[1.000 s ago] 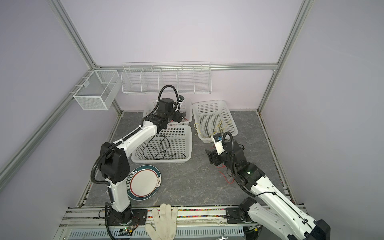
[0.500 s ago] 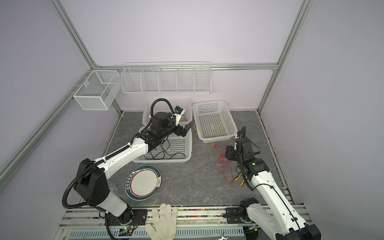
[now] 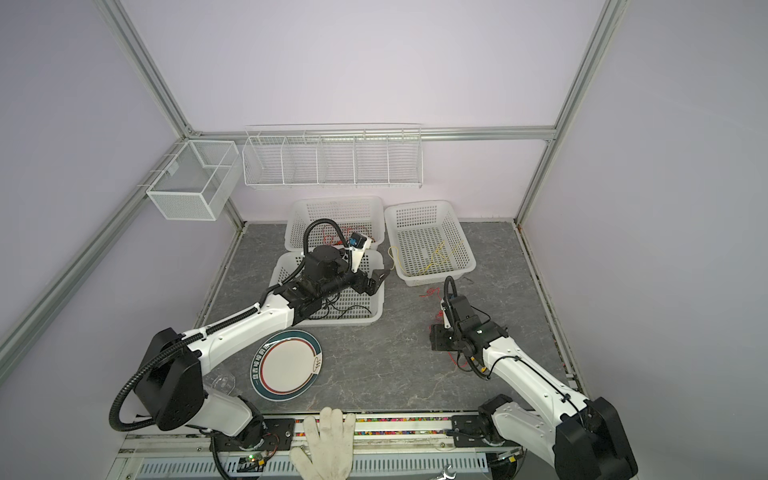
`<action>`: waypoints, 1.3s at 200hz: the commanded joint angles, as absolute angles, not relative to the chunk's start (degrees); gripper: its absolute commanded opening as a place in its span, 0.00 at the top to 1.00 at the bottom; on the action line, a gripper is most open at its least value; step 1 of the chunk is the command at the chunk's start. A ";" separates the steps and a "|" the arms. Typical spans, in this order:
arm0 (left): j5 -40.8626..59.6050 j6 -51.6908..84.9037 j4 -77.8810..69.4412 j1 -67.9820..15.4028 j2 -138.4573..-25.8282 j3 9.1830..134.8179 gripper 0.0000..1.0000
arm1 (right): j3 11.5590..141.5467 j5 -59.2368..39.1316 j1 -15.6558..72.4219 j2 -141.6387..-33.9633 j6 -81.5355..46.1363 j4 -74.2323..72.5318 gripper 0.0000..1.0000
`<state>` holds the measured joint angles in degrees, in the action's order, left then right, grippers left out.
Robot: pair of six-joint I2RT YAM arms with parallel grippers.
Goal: Untangle the cables
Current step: 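Lower the right gripper onto the red tangle while the left returns over the baskets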
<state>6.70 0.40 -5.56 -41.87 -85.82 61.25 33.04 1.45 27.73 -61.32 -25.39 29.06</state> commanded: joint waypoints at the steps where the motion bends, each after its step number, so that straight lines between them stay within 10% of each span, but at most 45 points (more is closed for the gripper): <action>1: 6.83 1.99 -6.36 -41.92 -83.39 60.33 0.01 | 31.22 3.25 29.03 -62.96 -28.39 28.01 0.41; 38: 6.73 2.33 -8.28 -41.90 -81.75 57.68 0.01 | 29.89 5.05 29.55 -65.38 -27.93 26.89 0.51; 92: 6.57 2.65 -8.39 -41.91 -80.68 56.21 0.01 | 33.48 4.33 33.22 -65.85 -24.43 25.49 0.94; 260: 25.76 0.18 -15.89 -45.43 -74.89 48.59 0.01 | 50.84 -0.12 33.48 -52.39 -26.70 19.59 0.94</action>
<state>20.53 1.69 -12.36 -43.11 -75.31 49.76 49.54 0.40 33.74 -53.36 -24.47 22.28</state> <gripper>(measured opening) 0.993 0.067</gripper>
